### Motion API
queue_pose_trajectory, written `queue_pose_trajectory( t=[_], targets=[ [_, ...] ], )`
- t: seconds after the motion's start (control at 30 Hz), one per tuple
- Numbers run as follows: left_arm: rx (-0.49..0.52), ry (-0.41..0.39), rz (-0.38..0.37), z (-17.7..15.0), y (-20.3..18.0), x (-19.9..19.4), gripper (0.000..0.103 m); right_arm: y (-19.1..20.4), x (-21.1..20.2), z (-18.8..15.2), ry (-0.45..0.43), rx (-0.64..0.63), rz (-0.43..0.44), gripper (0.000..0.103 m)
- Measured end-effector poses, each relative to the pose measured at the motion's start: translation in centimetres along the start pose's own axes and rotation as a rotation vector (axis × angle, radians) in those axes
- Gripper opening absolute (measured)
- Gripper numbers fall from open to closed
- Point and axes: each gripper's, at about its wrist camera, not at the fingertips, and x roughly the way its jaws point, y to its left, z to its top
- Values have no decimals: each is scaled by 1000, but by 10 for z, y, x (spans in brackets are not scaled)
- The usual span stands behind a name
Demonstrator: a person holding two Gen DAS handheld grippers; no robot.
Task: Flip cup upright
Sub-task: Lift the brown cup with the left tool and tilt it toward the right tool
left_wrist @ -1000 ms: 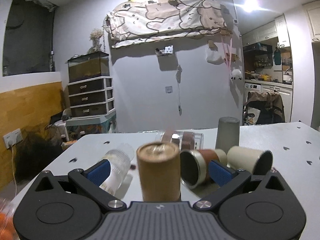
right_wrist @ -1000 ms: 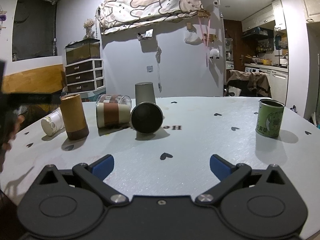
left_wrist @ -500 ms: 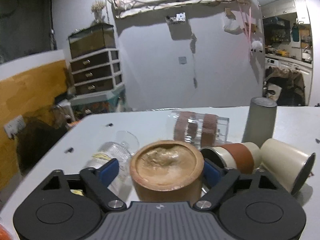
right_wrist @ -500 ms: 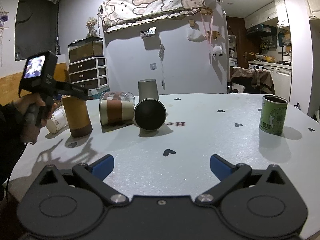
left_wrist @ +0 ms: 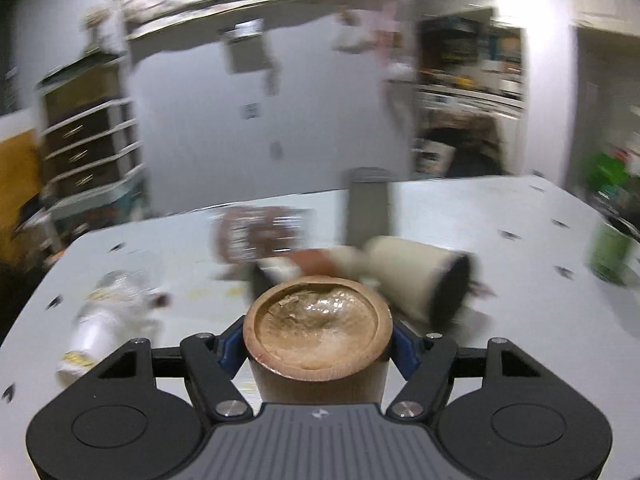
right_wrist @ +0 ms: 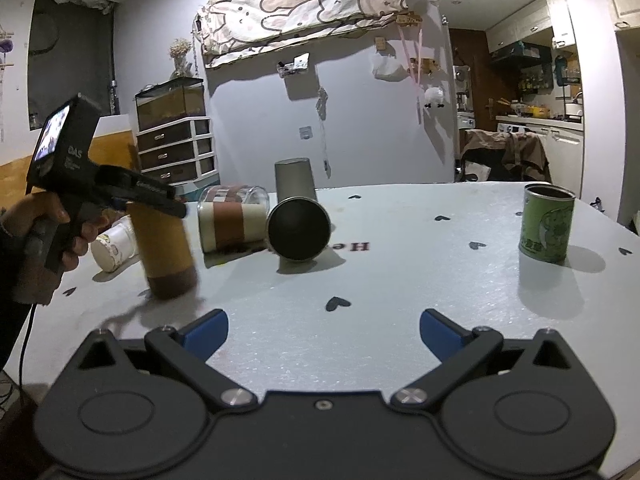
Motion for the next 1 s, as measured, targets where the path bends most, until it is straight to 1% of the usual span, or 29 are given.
queue_pose_trajectory(
  t=[0.1, 0.13, 0.17, 0.2, 0.23, 0.27, 0.3, 0.37, 0.43, 0.5, 0.57, 0.7, 0.73, 0.77, 0.83, 0.9, 1.0],
  targets=[
    [58, -8, -107, -3, -35, -8, 71, 4, 2, -1, 11, -8, 22, 101],
    [69, -11, -146, -4, -45, -9, 71, 5, 2, -2, 17, -9, 32, 96],
    [78, -19, -186, -5, -56, -10, 71, 6, 3, -2, 24, -11, 45, 88],
    [82, -27, -215, -5, -65, -10, 71, 9, 2, -3, 30, -14, 61, 85],
    [84, -32, -235, -5, -74, -9, 71, 11, 3, -5, 37, -19, 80, 77],
    [86, -37, -257, -6, -82, -8, 71, 14, 4, -6, 43, -25, 100, 65],
    [86, -37, -273, -5, -87, -7, 71, 17, 4, -7, 50, -28, 125, 58],
    [82, -34, -315, -6, -100, -4, 71, 21, 10, -9, 73, -33, 179, 29],
    [82, -35, -348, -8, -106, -5, 71, 26, 17, -12, 106, -33, 231, 11],
    [90, -42, -368, -11, -111, -8, 71, 31, 25, -15, 111, -45, 237, 10],
    [85, -41, -391, -13, -109, -12, 71, 34, 34, -17, 113, -48, 213, 9],
    [70, -43, -427, -21, -97, -24, 71, 28, 47, -19, 108, -1, 148, 8],
    [65, -44, -433, -25, -93, -30, 71, 26, 50, -19, 113, 12, 138, 3],
    [59, -41, -447, -29, -88, -35, 71, 23, 51, -18, 119, 26, 143, 1],
    [49, -24, -468, -37, -80, -44, 71, 22, 51, -19, 120, 27, 135, 1],
    [64, -19, -457, -49, -78, -52, 71, 22, 50, -19, 119, 24, 117, 2],
    [75, -7, -437, -67, -74, -60, 71, 19, 46, -21, 132, 40, 112, 3]
  ],
)
